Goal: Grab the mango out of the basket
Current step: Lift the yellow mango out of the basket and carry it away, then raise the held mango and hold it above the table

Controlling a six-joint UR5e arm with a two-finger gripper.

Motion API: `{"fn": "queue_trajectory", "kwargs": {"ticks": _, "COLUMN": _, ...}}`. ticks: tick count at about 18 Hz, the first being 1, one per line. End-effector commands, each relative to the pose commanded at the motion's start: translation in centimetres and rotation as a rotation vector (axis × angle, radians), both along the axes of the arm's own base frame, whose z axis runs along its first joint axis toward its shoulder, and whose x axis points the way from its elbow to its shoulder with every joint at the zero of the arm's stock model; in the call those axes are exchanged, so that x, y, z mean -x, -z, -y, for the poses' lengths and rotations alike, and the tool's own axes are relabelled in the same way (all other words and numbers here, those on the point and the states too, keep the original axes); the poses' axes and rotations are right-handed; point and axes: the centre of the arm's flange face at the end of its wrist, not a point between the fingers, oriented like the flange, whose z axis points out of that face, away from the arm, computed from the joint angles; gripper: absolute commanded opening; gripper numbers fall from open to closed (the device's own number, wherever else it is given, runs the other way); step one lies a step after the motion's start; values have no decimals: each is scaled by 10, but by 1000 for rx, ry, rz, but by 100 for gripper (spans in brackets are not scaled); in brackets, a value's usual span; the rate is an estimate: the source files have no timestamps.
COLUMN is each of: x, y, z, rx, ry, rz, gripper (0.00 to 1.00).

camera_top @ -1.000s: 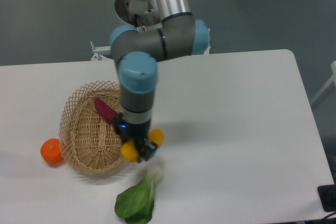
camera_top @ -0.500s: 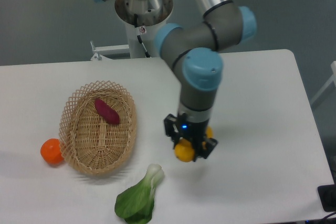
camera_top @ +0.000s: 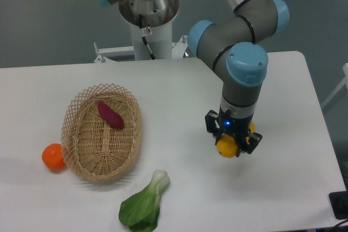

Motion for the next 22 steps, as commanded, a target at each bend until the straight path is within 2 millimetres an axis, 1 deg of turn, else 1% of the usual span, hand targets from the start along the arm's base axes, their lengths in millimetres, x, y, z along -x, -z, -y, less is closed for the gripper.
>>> {"fn": "queue_trajectory", "kwargs": {"ticks": 2, "x": 9, "y": 0, "z": 13, "rx": 9, "ry": -23, "rz": 14, "gripper": 41}}
{"fn": "queue_trajectory", "kwargs": {"ticks": 4, "x": 16, "y": 1, "z": 18, "rx": 8, "ry": -15, "rz": 5, "gripper": 41}}
{"fn": "queue_trajectory", "kwargs": {"ticks": 5, "x": 18, "y": 1, "z": 19, "rx": 8, "ry": 8, "rz": -3, "gripper": 42}}
{"fn": "queue_trajectory", "kwargs": {"ticks": 6, "x": 24, "y": 0, "z": 25, "rx": 9, "ry": 17, "rz": -6, "gripper": 45}}
{"fn": "queue_trajectory", "kwargs": {"ticks": 7, "x": 26, "y": 0, "z": 27, "rx": 10, "ry": 24, "rz": -5, "gripper": 46}}
{"fn": "queue_trajectory", "kwargs": {"ticks": 14, "x": 33, "y": 0, "z": 23, "rx": -7, "ry": 37, "rz": -40, "gripper": 45}}
{"fn": "queue_trajectory", "kwargs": {"ticks": 22, "x": 33, "y": -4, "z": 24, "rx": -12, "ry": 43, "rz": -54, "gripper": 46}}
